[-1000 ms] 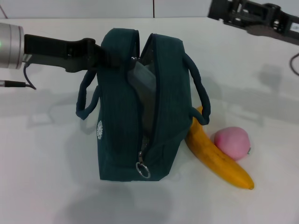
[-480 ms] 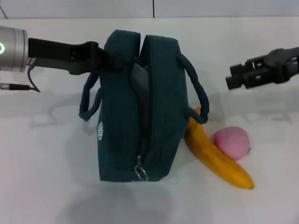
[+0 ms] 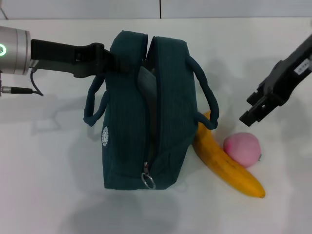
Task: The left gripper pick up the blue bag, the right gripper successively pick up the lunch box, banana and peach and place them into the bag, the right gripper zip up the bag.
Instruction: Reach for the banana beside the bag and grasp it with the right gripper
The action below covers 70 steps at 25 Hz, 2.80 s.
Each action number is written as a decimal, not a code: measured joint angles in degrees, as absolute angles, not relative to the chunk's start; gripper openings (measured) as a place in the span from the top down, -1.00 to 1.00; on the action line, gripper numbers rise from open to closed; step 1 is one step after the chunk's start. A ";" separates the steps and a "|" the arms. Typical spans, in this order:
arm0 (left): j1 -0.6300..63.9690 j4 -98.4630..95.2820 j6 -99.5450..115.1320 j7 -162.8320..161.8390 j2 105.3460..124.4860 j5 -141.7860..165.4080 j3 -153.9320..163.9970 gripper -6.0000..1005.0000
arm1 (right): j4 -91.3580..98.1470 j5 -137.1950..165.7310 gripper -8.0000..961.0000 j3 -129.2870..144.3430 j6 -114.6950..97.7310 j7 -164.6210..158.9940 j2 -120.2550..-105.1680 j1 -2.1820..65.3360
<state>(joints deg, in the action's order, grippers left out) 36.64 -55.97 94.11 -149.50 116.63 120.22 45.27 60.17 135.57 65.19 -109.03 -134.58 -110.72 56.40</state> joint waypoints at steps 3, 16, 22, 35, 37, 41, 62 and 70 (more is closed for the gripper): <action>36.65 -55.98 94.12 -149.50 116.63 120.22 45.26 0.90 | 60.16 141.60 -0.32 67.16 -109.59 -135.95 -113.09 59.67; 36.35 -55.99 94.15 -149.55 117.01 120.22 45.26 0.90 | 57.88 145.74 -0.34 75.08 -106.00 -136.15 -116.00 61.45; 36.20 -55.99 94.18 -149.44 117.31 120.20 45.26 0.90 | 57.63 144.96 -0.34 81.51 -99.82 -136.85 -116.18 60.08; 36.19 -55.32 94.17 -149.03 117.54 120.14 45.26 0.90 | 56.34 138.23 -0.35 85.27 -94.24 -136.36 -116.20 59.21; 36.13 -55.31 94.16 -149.02 117.53 120.13 45.26 0.90 | 56.73 137.78 -0.36 85.92 -94.34 -136.29 -116.13 59.19; 35.67 -55.29 94.13 -149.00 117.51 120.13 45.26 0.90 | 57.38 136.49 -0.36 86.19 -94.96 -134.66 -115.97 59.07; 35.90 -55.28 93.91 -148.98 117.50 120.12 45.17 0.90 | 59.97 136.85 -0.82 86.88 -102.19 -142.14 -115.93 59.29; 35.83 -55.28 93.32 -148.93 117.49 119.32 45.17 0.90 | 59.19 136.81 -0.81 90.12 -96.63 -141.56 -116.07 57.79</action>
